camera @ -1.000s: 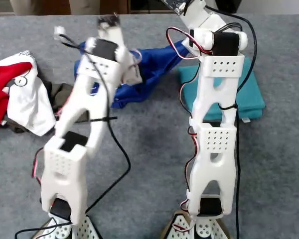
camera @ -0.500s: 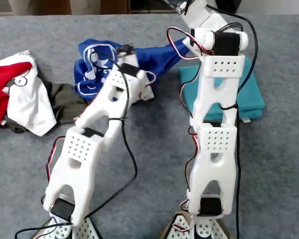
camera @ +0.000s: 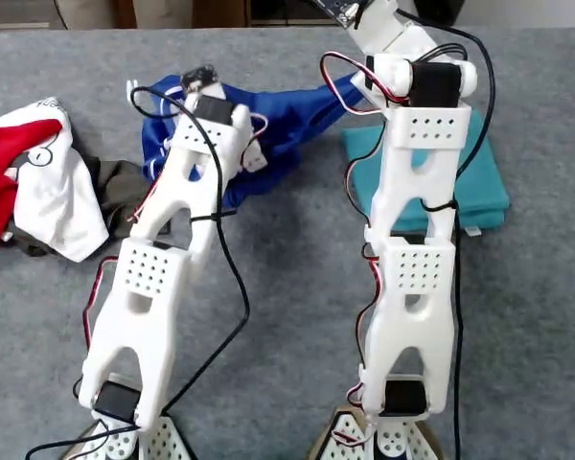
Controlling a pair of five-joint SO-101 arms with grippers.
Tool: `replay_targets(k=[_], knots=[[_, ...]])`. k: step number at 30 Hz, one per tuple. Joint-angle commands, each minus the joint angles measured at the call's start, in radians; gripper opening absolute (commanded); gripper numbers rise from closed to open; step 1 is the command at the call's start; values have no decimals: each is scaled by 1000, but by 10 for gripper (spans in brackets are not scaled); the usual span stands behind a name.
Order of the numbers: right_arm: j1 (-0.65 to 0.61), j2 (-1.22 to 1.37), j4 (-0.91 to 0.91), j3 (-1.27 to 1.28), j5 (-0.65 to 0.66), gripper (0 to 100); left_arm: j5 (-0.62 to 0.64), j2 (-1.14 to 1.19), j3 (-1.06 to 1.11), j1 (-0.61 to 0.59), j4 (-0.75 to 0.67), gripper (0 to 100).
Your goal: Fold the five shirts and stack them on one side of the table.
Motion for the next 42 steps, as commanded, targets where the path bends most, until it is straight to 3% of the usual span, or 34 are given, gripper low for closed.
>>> replay_targets(k=[1,8,11,12,17,21,25,34,39,42], knots=[[22,-12,-20,-35,-12,2,9,50,-46,5,-12,219],[19,-12,-20,-35,-12,2,6,90,-78,17,-11,198],[19,-12,-20,-35,-12,2,-11,88,-80,14,-8,60],[21,-12,-20,-35,-12,2,-52,88,-86,11,2,9],[24,-12,-21,-36,-12,2,-187,81,-190,5,201,21],[22,-12,-21,-36,-12,2,-336,24,-152,-25,199,18],[24,-12,-21,-36,-12,2,-506,-131,81,-31,199,18],[24,-12,-21,-36,-11,2,-856,-611,858,-32,193,18],[24,-12,-20,-36,-8,2,-870,-776,1048,-80,127,28],[24,-12,-20,-35,-6,2,-787,-786,1073,-123,133,155]])
